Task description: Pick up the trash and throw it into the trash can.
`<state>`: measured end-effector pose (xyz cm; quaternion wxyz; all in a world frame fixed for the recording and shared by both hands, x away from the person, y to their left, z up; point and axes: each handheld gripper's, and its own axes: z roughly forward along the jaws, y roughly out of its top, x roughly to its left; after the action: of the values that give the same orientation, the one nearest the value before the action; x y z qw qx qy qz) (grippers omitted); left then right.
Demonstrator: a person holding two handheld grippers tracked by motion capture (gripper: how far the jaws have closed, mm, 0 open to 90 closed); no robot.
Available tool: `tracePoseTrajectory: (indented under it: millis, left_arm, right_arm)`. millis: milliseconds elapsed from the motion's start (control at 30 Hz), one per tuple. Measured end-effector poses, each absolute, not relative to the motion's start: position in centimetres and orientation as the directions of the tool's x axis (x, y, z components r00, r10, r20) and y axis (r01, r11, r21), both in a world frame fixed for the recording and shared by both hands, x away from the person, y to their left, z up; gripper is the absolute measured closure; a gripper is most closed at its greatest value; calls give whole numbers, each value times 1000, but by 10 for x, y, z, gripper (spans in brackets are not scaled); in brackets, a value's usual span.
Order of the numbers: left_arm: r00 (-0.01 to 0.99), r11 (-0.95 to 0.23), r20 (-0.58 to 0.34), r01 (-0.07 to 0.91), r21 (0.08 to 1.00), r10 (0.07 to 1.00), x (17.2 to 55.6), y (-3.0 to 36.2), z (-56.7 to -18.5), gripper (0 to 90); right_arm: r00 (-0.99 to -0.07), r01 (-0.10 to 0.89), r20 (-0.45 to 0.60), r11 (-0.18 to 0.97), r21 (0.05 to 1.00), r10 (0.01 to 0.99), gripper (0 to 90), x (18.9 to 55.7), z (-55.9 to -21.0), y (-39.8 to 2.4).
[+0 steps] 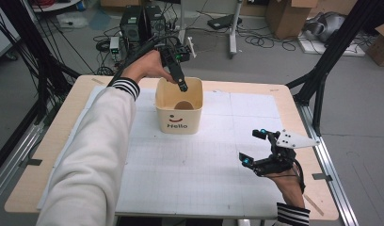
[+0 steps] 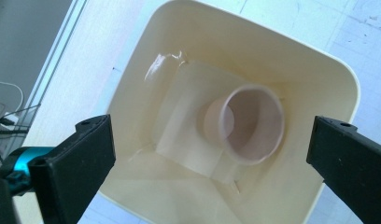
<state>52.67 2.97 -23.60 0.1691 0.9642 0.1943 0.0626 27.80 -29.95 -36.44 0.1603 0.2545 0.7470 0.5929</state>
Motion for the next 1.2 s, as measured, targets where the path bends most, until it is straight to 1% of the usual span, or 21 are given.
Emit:
tracePoseTrajectory:
  millis: [433, 900, 1200]
  left_arm:
    - [905, -851, 79, 359, 384, 418, 518, 37, -214, 17]
    - [895, -835, 106, 354, 421, 433, 507, 57, -181, 17]
    - [898, -836, 132, 325, 441, 419, 497, 51, -156, 17]
  right_arm:
    - [-821, 189, 64, 164, 968, 568, 2, 278, -364, -299]
    - [-820, 191, 65, 165, 968, 569, 2, 278, -364, -298]
    - [-823, 186, 62, 166, 968, 565, 2, 277, -363, -297]
